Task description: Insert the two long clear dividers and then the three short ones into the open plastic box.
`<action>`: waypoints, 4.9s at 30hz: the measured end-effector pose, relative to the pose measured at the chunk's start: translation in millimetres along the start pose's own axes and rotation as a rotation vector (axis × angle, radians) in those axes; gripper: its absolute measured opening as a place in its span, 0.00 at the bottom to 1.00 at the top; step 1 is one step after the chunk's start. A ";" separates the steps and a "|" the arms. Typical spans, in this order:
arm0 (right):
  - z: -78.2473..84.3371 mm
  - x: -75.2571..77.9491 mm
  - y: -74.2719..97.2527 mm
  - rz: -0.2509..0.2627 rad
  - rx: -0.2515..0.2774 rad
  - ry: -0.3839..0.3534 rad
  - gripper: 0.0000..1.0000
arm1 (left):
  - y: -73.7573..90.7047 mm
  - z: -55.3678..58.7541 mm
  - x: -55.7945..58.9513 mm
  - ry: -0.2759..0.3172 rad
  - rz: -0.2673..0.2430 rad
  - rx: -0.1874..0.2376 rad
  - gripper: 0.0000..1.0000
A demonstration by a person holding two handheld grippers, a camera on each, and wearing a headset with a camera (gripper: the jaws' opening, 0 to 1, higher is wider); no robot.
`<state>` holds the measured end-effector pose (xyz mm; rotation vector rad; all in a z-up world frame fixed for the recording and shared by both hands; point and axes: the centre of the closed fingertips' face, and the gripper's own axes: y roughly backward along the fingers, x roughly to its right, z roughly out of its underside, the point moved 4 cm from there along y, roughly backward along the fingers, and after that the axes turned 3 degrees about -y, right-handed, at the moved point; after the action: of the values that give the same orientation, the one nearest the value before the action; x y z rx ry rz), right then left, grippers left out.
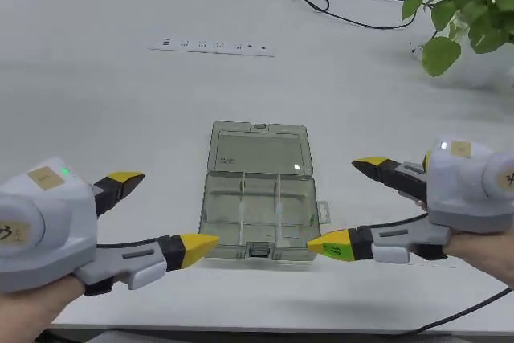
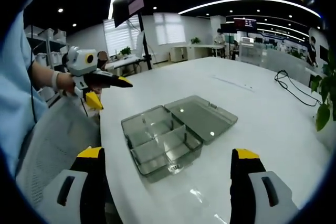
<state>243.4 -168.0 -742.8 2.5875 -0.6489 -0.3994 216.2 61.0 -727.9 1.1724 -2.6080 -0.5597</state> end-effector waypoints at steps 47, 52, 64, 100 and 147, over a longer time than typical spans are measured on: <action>73.3 38.8 1.2 -0.213 -0.658 0.397 0.43 | -0.4 4.4 6.6 -0.005 0.002 -0.008 0.81; 79.7 41.5 1.7 -0.219 -0.710 0.415 0.39 | -0.9 4.8 6.6 -0.002 -0.004 0.002 0.80; 78.0 40.5 -2.3 -0.209 -0.793 0.522 0.35 | -1.7 8.7 6.1 0.008 0.004 0.005 0.80; 52.6 33.9 14.3 -0.009 -0.694 0.432 0.32 | -23.3 -10.1 8.6 0.051 0.125 -0.002 0.77; -105.9 -34.4 -34.9 0.098 -0.538 0.952 0.32 | -66.7 -78.2 29.2 0.597 0.457 0.007 0.10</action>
<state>266.9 -86.6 -662.7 1.8932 -0.2544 0.5957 269.4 -20.9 -684.6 0.5787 -2.2300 -0.0823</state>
